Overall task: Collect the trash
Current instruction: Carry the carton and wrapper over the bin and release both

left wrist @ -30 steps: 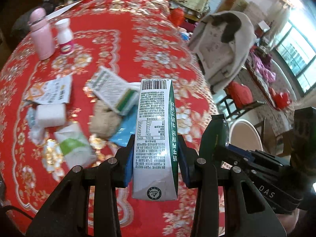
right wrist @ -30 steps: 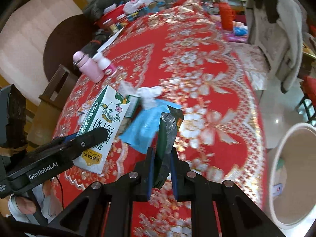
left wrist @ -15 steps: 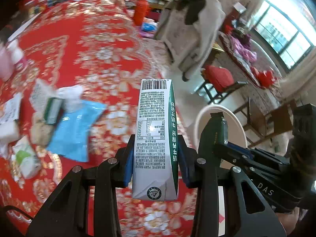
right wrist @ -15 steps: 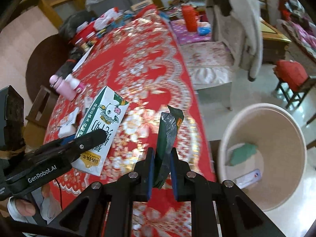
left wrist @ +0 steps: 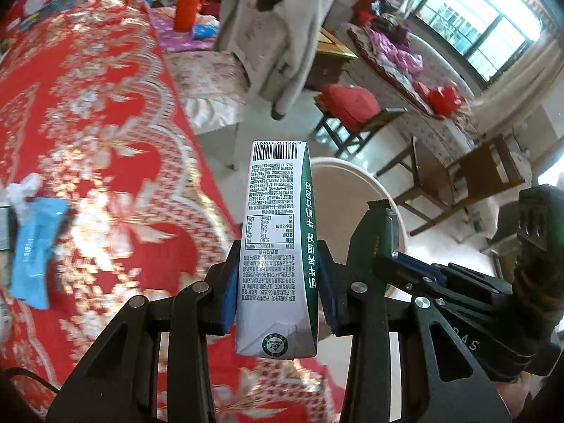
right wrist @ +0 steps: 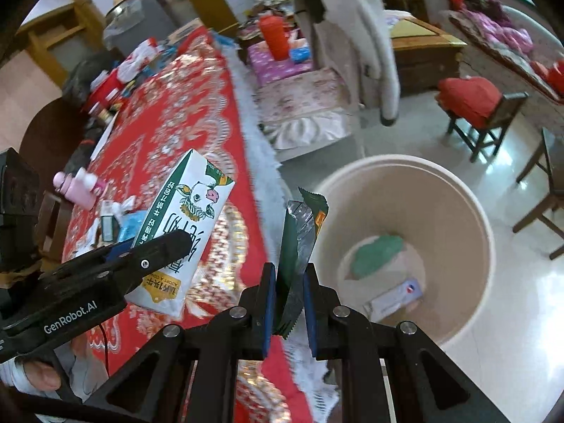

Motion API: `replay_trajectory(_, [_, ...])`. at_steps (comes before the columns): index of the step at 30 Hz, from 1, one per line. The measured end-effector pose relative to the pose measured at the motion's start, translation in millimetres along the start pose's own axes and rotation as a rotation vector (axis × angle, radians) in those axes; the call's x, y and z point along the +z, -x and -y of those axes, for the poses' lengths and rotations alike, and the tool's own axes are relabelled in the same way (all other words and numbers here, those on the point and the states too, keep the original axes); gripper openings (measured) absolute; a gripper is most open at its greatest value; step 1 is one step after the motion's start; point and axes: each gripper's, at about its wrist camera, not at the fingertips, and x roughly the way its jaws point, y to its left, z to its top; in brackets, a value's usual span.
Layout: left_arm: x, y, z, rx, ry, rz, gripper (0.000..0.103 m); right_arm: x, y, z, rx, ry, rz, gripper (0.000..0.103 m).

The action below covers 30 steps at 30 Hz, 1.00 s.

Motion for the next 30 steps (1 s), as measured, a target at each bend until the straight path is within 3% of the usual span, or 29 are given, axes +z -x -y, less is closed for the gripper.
replay_trajectory(11, [5, -50, 37, -0.046, -0.006, -0.070, 0.037, -3, -11, 59, -0.041, -0.086, -0.052, 0.014])
replay_trajectory(26, [7, -71, 48, -0.052, 0.009, -0.089, 0.038, -7, -18, 90, -0.057, -0.123, -0.090, 0.014])
replay_trajectory(30, [6, -70, 45, -0.066, 0.029, -0.088, 0.048, -5, -23, 92, -0.070, -0.133, -0.110, 0.017])
